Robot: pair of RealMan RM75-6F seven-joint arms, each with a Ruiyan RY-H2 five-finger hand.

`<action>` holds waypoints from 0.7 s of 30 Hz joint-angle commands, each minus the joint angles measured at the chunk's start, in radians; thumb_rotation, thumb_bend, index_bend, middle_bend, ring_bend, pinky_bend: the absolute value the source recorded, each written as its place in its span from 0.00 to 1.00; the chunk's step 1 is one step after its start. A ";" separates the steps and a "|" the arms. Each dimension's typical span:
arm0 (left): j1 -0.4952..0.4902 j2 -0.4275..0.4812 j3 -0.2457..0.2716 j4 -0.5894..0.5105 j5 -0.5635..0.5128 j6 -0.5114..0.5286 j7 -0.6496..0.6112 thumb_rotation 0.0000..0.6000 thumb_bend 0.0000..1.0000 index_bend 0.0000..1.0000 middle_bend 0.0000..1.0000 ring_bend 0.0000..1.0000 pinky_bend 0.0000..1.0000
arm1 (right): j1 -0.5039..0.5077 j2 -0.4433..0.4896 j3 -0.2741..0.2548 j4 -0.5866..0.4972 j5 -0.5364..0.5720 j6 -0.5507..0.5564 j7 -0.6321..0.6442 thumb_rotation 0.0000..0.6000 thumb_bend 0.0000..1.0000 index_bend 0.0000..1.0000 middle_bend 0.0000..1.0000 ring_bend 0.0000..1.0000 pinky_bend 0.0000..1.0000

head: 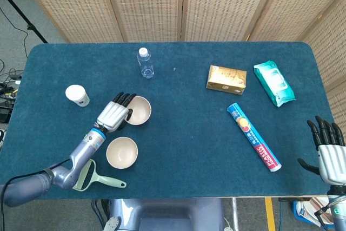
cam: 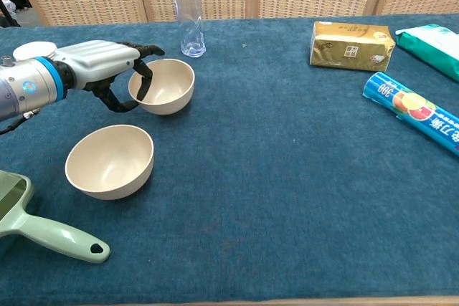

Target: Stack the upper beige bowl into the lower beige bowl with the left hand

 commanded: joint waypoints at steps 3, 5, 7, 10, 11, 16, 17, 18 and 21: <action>0.010 0.026 0.003 -0.029 0.018 0.032 -0.010 1.00 0.45 0.75 0.00 0.00 0.00 | 0.000 0.000 0.000 -0.001 0.000 0.000 0.000 1.00 0.00 0.00 0.00 0.00 0.00; 0.018 0.052 0.003 -0.060 0.031 0.052 -0.020 1.00 0.45 0.75 0.00 0.00 0.00 | 0.000 0.000 -0.001 -0.001 0.000 0.000 0.000 1.00 0.00 0.00 0.00 0.00 0.00; 0.026 0.089 0.005 -0.102 0.047 0.070 -0.032 1.00 0.45 0.76 0.00 0.00 0.00 | -0.001 0.000 -0.001 -0.001 0.000 0.000 0.000 1.00 0.00 0.00 0.00 0.00 0.00; 0.043 0.155 0.017 -0.173 0.075 0.096 -0.042 1.00 0.45 0.76 0.00 0.00 0.00 | -0.001 0.000 -0.002 -0.003 0.000 0.001 -0.001 1.00 0.00 0.00 0.00 0.00 0.00; 0.050 0.175 0.022 -0.196 0.085 0.106 -0.043 1.00 0.45 0.77 0.00 0.00 0.00 | -0.001 0.000 -0.002 -0.003 -0.001 0.001 -0.002 1.00 0.00 0.00 0.00 0.00 0.00; 0.105 0.265 0.074 -0.294 0.171 0.187 -0.073 1.00 0.45 0.77 0.00 0.00 0.00 | 0.001 -0.002 -0.003 -0.006 -0.003 0.000 -0.008 1.00 0.00 0.00 0.00 0.00 0.00; 0.124 0.285 0.096 -0.317 0.203 0.214 -0.095 1.00 0.45 0.77 0.00 0.00 0.00 | 0.001 -0.003 -0.004 -0.007 -0.005 -0.001 -0.010 1.00 0.00 0.00 0.00 0.00 0.00; 0.136 0.298 0.109 -0.329 0.227 0.233 -0.110 1.00 0.45 0.77 0.00 0.00 0.00 | 0.001 -0.004 -0.005 -0.007 -0.005 -0.001 -0.012 1.00 0.00 0.00 0.00 0.00 0.00; 0.184 0.335 0.169 -0.343 0.327 0.316 -0.160 1.00 0.45 0.77 0.00 0.00 0.00 | 0.001 -0.006 -0.008 -0.010 -0.009 0.000 -0.018 1.00 0.00 0.00 0.00 0.00 0.00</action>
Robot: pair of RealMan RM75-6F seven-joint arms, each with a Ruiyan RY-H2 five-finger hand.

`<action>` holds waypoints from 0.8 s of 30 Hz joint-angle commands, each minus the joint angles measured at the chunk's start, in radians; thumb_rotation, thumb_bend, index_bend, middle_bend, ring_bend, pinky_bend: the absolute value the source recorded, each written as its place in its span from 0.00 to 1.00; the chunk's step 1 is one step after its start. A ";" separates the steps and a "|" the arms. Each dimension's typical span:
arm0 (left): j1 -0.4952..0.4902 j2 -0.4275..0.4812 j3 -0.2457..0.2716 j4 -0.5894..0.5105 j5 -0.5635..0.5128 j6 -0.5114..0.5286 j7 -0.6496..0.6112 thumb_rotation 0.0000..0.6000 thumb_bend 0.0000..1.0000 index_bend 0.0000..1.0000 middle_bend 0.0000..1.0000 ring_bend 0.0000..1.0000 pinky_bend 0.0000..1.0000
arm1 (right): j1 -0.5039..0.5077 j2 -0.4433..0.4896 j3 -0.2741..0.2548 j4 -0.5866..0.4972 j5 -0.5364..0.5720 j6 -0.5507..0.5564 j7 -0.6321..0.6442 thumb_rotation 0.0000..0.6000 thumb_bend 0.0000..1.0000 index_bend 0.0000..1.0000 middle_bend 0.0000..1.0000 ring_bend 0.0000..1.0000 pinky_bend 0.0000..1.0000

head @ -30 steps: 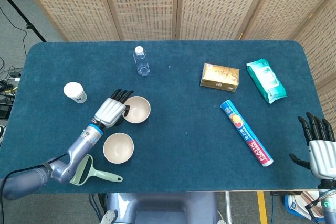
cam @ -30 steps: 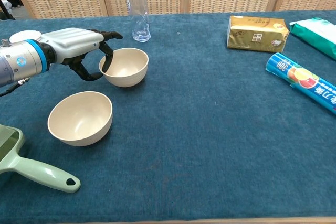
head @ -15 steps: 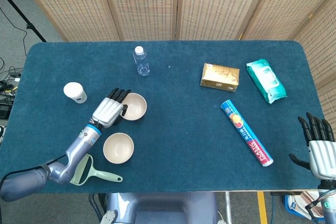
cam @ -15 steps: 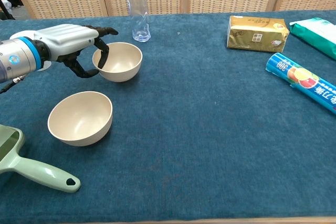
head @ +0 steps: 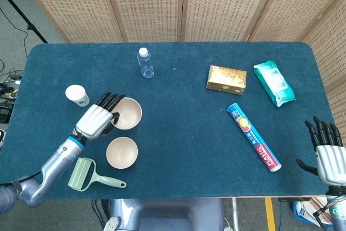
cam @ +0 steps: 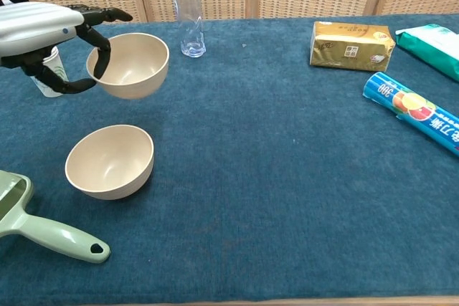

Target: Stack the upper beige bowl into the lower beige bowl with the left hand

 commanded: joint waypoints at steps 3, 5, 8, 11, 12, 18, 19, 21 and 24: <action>0.087 0.061 0.110 -0.036 0.155 0.125 -0.122 1.00 0.45 0.77 0.00 0.00 0.00 | 0.000 -0.003 -0.004 -0.004 -0.006 0.002 -0.008 1.00 0.00 0.00 0.00 0.00 0.00; 0.100 0.064 0.134 -0.031 0.188 0.143 -0.151 1.00 0.45 0.77 0.00 0.00 0.00 | 0.000 -0.004 -0.006 -0.005 -0.010 0.002 -0.013 1.00 0.00 0.00 0.00 0.00 0.00; 0.124 0.062 0.160 -0.025 0.235 0.183 -0.181 1.00 0.45 0.77 0.00 0.00 0.00 | -0.002 -0.006 -0.010 -0.008 -0.016 0.005 -0.019 1.00 0.00 0.00 0.00 0.00 0.00; 0.145 0.064 0.181 -0.025 0.267 0.211 -0.179 1.00 0.45 0.77 0.00 0.00 0.00 | -0.003 -0.006 -0.011 -0.011 -0.021 0.011 -0.023 1.00 0.00 0.00 0.00 0.00 0.00; 0.150 0.065 0.187 -0.027 0.274 0.215 -0.183 1.00 0.45 0.77 0.00 0.00 0.00 | -0.004 -0.005 -0.011 -0.012 -0.022 0.012 -0.023 1.00 0.00 0.00 0.00 0.00 0.00; 0.182 0.053 0.207 -0.016 0.286 0.228 -0.189 1.00 0.45 0.77 0.00 0.00 0.00 | -0.008 0.000 -0.011 -0.013 -0.018 0.015 -0.019 1.00 0.00 0.00 0.00 0.00 0.00; 0.184 0.051 0.206 -0.012 0.284 0.227 -0.189 1.00 0.45 0.77 0.00 0.00 0.00 | -0.008 0.001 -0.011 -0.014 -0.019 0.015 -0.018 1.00 0.00 0.00 0.00 0.00 0.00; 0.188 0.043 0.201 -0.002 0.280 0.226 -0.187 1.00 0.45 0.77 0.00 0.00 0.00 | -0.008 0.003 -0.010 -0.015 -0.018 0.015 -0.017 1.00 0.00 0.00 0.00 0.00 0.00; 0.189 0.035 0.196 0.004 0.272 0.216 -0.199 1.00 0.45 0.77 0.00 0.00 0.00 | -0.007 0.004 -0.010 -0.015 -0.017 0.014 -0.016 1.00 0.00 0.00 0.00 0.00 0.00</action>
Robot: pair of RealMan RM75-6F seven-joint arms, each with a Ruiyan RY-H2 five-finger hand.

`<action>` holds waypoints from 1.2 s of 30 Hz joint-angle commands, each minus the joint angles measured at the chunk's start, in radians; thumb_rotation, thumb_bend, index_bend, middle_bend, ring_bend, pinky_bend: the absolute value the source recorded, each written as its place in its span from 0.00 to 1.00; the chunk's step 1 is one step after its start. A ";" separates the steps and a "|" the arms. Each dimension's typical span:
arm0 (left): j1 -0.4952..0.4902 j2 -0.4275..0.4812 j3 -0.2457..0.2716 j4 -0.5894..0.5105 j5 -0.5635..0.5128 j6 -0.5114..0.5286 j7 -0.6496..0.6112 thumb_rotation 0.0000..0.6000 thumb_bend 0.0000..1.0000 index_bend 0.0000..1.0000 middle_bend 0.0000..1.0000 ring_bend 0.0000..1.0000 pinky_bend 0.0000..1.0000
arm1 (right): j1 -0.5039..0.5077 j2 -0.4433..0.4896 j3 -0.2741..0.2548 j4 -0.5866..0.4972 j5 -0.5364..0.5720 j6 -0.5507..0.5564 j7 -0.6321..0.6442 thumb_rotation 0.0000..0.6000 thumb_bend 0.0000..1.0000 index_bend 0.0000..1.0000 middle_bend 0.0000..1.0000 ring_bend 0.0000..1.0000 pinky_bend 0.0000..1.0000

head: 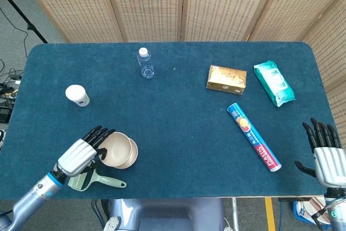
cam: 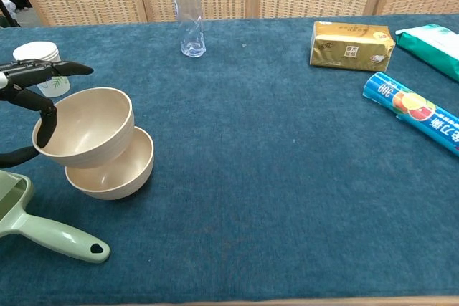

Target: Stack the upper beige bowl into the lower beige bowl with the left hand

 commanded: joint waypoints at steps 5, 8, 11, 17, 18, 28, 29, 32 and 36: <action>-0.003 -0.017 -0.012 0.014 -0.017 -0.031 -0.016 1.00 0.45 0.77 0.00 0.00 0.00 | 0.000 0.001 0.000 -0.002 0.002 -0.002 -0.001 1.00 0.00 0.00 0.00 0.00 0.00; -0.002 -0.022 -0.011 0.021 -0.018 -0.041 -0.018 1.00 0.45 0.77 0.00 0.00 0.00 | 0.000 0.001 0.000 -0.003 0.003 -0.003 -0.002 1.00 0.00 0.00 0.00 0.00 0.00; 0.001 -0.023 -0.009 0.022 -0.019 -0.046 -0.017 1.00 0.45 0.77 0.00 0.00 0.00 | 0.001 0.001 0.000 -0.003 0.005 -0.005 -0.003 1.00 0.00 0.00 0.00 0.00 0.00; 0.003 -0.029 -0.015 0.022 -0.024 -0.059 0.010 1.00 0.45 0.76 0.00 0.00 0.00 | 0.000 0.001 -0.001 -0.005 0.002 -0.004 -0.004 1.00 0.00 0.00 0.00 0.00 0.00; 0.003 -0.030 -0.015 0.022 -0.026 -0.062 0.011 1.00 0.45 0.76 0.00 0.00 0.00 | 0.000 0.001 -0.001 -0.005 0.002 -0.005 -0.003 1.00 0.00 0.00 0.00 0.00 0.00; -0.004 -0.047 -0.019 0.019 -0.037 -0.102 0.012 1.00 0.45 0.76 0.00 0.00 0.00 | 0.000 0.003 0.001 -0.004 0.005 -0.005 0.004 1.00 0.00 0.00 0.00 0.00 0.00; -0.003 -0.048 -0.020 0.018 -0.036 -0.099 0.011 1.00 0.45 0.76 0.00 0.00 0.00 | 0.000 0.004 0.001 -0.005 0.005 -0.005 0.005 1.00 0.00 0.00 0.00 0.00 0.00; -0.002 -0.049 -0.021 0.019 -0.037 -0.099 0.013 1.00 0.45 0.76 0.00 0.00 0.00 | 0.000 0.004 0.002 -0.004 0.005 -0.004 0.005 1.00 0.00 0.00 0.00 0.00 0.00; -0.003 -0.047 -0.022 0.015 -0.047 -0.116 0.024 1.00 0.45 0.75 0.00 0.00 0.00 | 0.000 0.006 0.001 -0.005 0.005 -0.005 0.009 1.00 0.00 0.00 0.00 0.00 0.00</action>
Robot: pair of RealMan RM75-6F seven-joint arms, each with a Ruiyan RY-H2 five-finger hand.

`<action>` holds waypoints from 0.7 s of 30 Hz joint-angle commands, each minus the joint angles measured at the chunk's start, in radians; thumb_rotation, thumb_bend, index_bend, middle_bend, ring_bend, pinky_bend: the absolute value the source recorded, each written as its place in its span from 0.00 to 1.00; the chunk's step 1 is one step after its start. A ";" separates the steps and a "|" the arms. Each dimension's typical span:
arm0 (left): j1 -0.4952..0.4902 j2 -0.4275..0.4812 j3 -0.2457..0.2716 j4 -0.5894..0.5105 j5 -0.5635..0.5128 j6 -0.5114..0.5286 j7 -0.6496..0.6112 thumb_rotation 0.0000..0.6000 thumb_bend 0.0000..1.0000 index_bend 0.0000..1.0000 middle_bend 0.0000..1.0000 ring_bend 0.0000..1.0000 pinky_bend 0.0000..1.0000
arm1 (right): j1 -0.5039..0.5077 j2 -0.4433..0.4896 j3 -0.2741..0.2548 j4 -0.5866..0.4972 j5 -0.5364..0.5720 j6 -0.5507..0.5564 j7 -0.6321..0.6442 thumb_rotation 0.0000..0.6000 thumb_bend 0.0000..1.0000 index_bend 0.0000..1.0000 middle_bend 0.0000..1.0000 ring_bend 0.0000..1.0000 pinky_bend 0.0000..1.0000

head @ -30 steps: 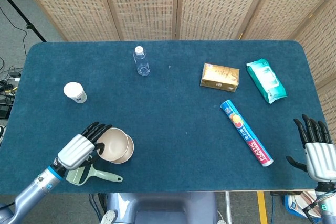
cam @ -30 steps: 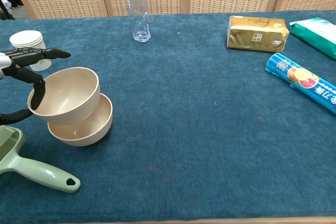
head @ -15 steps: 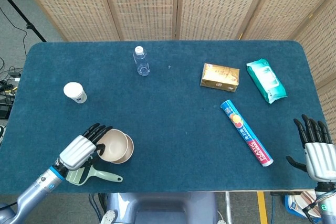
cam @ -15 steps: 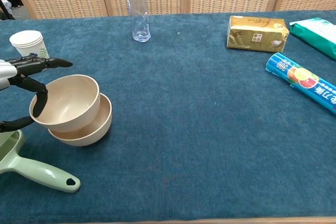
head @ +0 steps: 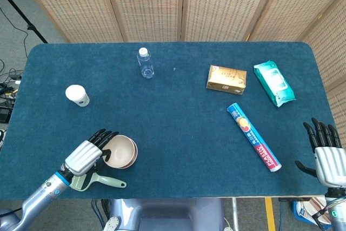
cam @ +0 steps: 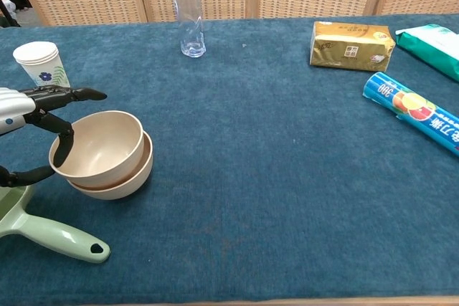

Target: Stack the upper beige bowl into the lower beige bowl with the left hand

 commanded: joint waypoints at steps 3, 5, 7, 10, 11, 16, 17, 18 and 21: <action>-0.001 -0.001 -0.002 -0.006 -0.011 -0.016 0.019 1.00 0.45 0.74 0.00 0.00 0.00 | 0.000 0.000 0.000 0.000 0.000 0.000 0.002 1.00 0.00 0.00 0.00 0.00 0.00; 0.000 0.000 -0.003 -0.008 -0.012 -0.018 0.024 1.00 0.45 0.73 0.00 0.00 0.00 | -0.001 0.001 0.000 -0.001 -0.002 0.002 0.001 1.00 0.00 0.00 0.00 0.00 0.00; 0.001 0.000 -0.003 -0.009 -0.012 -0.016 0.021 1.00 0.45 0.68 0.00 0.00 0.00 | -0.001 0.001 0.000 -0.001 -0.002 0.003 0.002 1.00 0.00 0.00 0.00 0.00 0.00; 0.002 0.004 -0.002 -0.009 -0.011 -0.015 0.013 1.00 0.44 0.58 0.00 0.00 0.00 | -0.002 0.002 0.000 -0.001 -0.003 0.004 0.001 1.00 0.00 0.00 0.00 0.00 0.00; 0.002 0.005 -0.002 -0.009 -0.012 -0.017 0.012 1.00 0.44 0.56 0.00 0.00 0.00 | -0.002 0.001 0.000 -0.001 -0.002 0.003 0.001 1.00 0.00 0.00 0.00 0.00 0.00; 0.000 0.014 0.001 -0.017 -0.015 -0.027 0.012 1.00 0.43 0.42 0.00 0.00 0.00 | -0.001 0.001 -0.001 -0.001 -0.004 0.003 0.000 1.00 0.00 0.00 0.00 0.00 0.00; -0.001 0.016 0.002 -0.019 -0.013 -0.029 0.009 1.00 0.43 0.41 0.00 0.00 0.00 | -0.001 0.001 -0.001 -0.002 -0.004 0.003 -0.001 1.00 0.00 0.00 0.00 0.00 0.00; -0.002 0.017 0.002 -0.019 -0.011 -0.029 0.007 1.00 0.43 0.39 0.00 0.00 0.00 | -0.001 0.001 -0.001 -0.002 -0.004 0.003 -0.001 1.00 0.00 0.00 0.00 0.00 0.00; -0.002 0.024 0.007 -0.023 -0.001 -0.024 -0.004 1.00 0.42 0.35 0.00 0.00 0.00 | -0.002 0.002 -0.001 -0.002 -0.003 0.004 -0.001 1.00 0.00 0.00 0.00 0.00 0.00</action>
